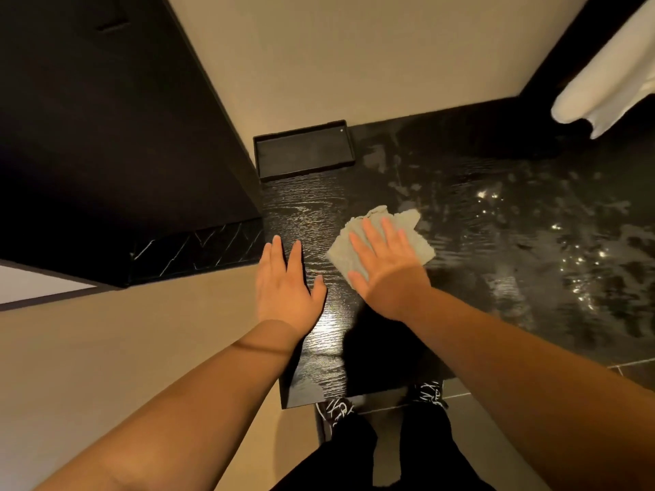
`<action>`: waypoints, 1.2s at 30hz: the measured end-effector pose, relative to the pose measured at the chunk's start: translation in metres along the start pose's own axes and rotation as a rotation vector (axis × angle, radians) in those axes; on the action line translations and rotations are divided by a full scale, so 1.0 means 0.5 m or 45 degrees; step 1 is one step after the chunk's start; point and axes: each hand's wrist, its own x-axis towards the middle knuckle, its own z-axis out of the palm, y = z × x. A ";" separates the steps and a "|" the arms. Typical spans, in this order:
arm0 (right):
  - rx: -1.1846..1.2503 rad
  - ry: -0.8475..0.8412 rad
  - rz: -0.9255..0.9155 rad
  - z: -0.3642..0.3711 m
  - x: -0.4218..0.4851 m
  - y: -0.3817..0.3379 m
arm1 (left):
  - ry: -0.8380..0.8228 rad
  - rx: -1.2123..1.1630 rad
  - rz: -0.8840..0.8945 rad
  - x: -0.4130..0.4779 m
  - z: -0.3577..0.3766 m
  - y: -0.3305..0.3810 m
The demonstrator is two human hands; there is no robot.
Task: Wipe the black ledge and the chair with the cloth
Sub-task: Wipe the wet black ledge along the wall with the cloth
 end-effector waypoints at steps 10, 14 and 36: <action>0.029 -0.064 0.055 0.003 -0.018 0.045 | 0.044 0.102 0.065 -0.088 0.036 0.024; 0.025 -0.014 0.161 0.011 -0.026 0.016 | 0.041 0.098 0.043 -0.093 0.042 0.028; 0.040 0.165 -0.101 0.044 -0.288 0.029 | 0.067 0.134 -0.118 -0.122 0.043 0.099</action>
